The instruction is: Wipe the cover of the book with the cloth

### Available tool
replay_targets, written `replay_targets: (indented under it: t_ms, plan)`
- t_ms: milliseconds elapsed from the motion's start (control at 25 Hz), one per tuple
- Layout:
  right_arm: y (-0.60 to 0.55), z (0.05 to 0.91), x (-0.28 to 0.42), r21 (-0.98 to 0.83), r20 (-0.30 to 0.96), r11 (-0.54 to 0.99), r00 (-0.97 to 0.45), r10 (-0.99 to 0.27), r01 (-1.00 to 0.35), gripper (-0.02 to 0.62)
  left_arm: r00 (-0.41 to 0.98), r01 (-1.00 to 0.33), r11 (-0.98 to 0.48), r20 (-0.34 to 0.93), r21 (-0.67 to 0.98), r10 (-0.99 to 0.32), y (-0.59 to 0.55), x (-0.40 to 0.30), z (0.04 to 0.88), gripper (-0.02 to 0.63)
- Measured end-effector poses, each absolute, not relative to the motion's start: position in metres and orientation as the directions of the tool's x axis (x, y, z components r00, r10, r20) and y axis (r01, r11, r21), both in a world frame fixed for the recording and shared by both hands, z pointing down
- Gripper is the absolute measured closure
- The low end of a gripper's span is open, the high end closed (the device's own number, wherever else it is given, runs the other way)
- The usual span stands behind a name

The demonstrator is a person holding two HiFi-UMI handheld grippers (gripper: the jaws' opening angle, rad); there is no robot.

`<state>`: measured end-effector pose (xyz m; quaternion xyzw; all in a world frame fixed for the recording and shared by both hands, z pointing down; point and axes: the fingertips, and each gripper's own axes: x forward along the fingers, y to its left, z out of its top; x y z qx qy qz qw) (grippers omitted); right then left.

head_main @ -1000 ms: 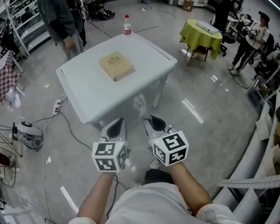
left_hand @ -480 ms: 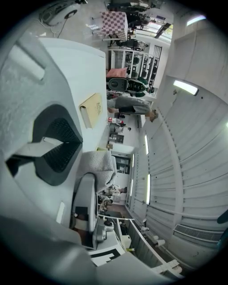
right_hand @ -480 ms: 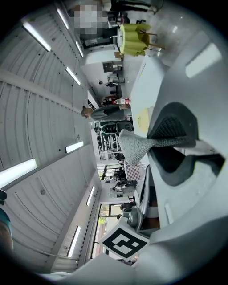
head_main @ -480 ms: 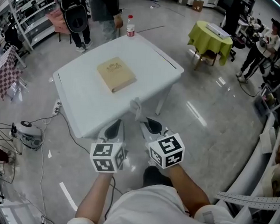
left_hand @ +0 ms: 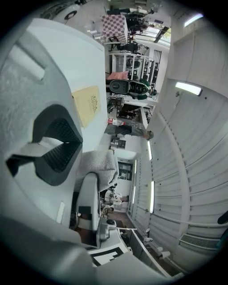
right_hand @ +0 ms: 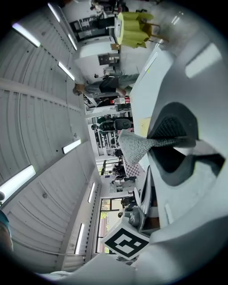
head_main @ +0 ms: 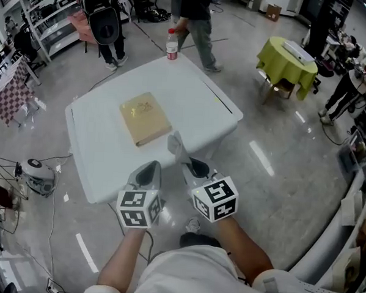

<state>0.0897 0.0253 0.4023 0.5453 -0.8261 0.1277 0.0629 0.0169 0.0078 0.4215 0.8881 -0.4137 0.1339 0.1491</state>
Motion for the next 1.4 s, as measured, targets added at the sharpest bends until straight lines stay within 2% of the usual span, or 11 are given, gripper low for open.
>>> replay_targets:
  t_ms: [520,1400]
  plan:
    - [-0.046,0.409,0.121,-0.127,0.263,0.514,-0.529,-0.807,-0.848,0.578,0.503,-0.860,-0.492,0.382,0.133,-0.776,-0.046,0.038,0.427,0.600]
    - [-0.225,0.440,0.067,0.093,0.397,0.674,-0.594,-0.700,-0.733,0.578,0.385,-0.923,-0.343,0.393,0.176,-0.835,-0.184,-0.029,0.459,0.600]
